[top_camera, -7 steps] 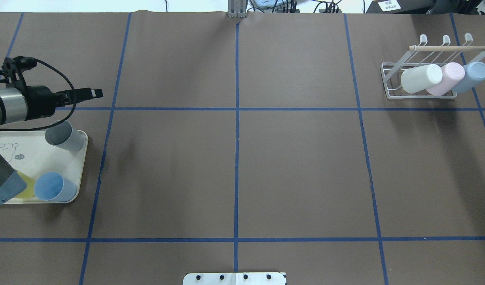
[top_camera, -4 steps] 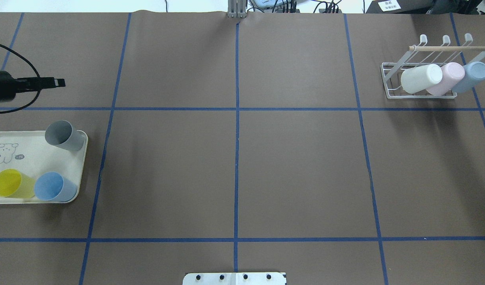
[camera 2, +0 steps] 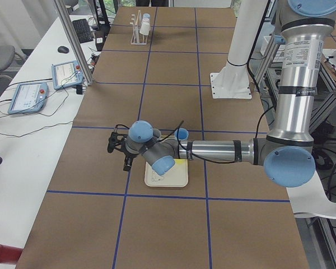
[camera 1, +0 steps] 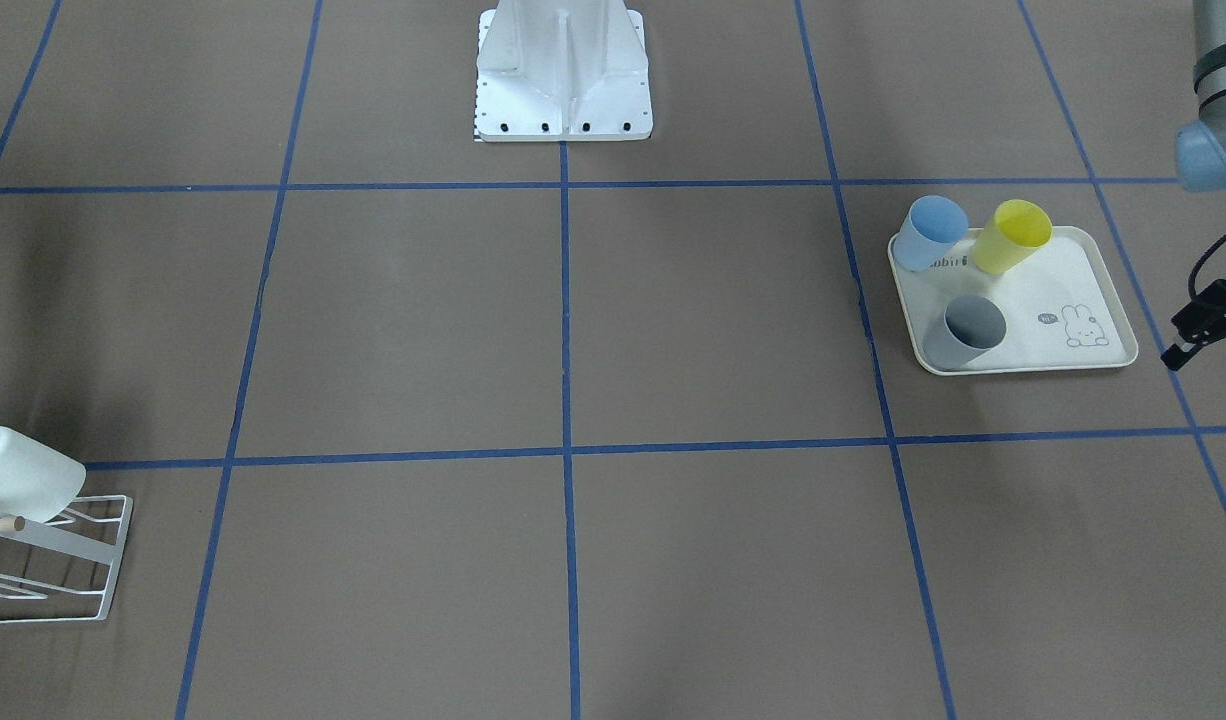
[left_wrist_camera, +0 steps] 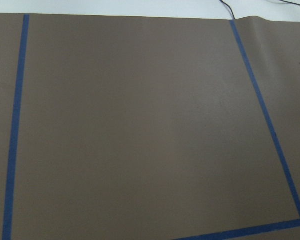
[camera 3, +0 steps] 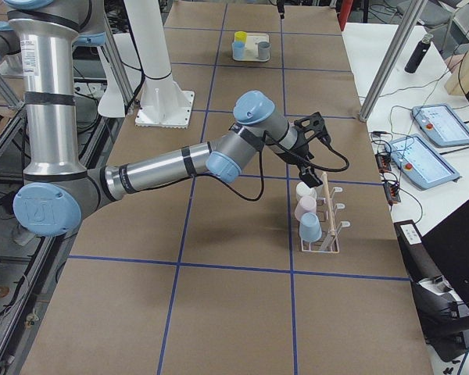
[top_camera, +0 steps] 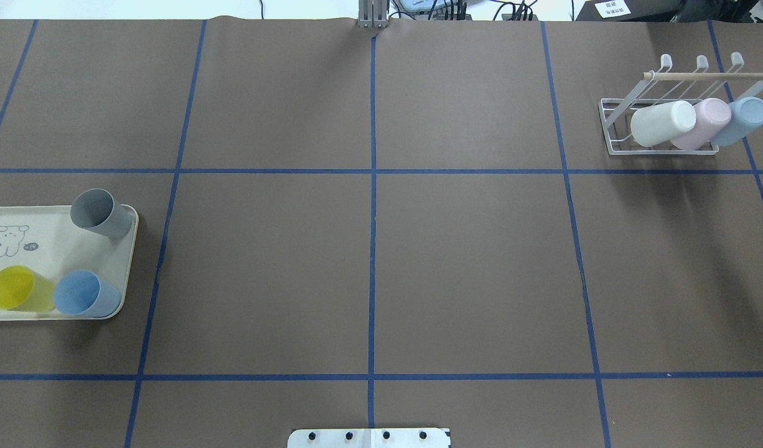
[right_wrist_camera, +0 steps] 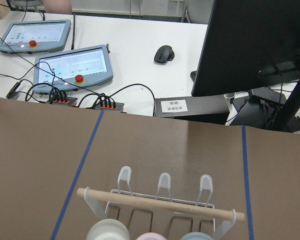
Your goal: Transfer IKEA cup to right arm and place on rack
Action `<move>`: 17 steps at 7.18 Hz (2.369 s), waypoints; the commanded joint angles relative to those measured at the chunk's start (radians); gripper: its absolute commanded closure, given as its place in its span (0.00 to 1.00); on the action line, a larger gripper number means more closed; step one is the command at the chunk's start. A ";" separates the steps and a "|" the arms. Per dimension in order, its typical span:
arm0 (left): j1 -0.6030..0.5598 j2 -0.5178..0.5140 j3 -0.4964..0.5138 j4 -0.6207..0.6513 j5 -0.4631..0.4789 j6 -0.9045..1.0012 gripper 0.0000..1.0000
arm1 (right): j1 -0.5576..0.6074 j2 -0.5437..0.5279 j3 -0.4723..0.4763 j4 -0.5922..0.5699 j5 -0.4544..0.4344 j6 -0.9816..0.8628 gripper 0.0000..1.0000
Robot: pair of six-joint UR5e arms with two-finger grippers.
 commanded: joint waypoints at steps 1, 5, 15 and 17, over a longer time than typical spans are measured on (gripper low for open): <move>0.008 0.203 -0.129 0.011 -0.086 -0.008 0.01 | -0.050 0.003 0.010 0.008 0.003 0.070 0.00; 0.235 0.239 -0.223 0.010 -0.101 -0.272 0.00 | -0.134 0.003 0.009 0.014 -0.004 0.078 0.00; 0.334 0.294 -0.235 0.013 -0.089 -0.313 1.00 | -0.174 -0.003 -0.004 0.036 -0.010 0.081 0.00; 0.302 0.296 -0.243 0.013 -0.176 -0.310 1.00 | -0.182 0.003 -0.004 0.036 -0.010 0.081 0.00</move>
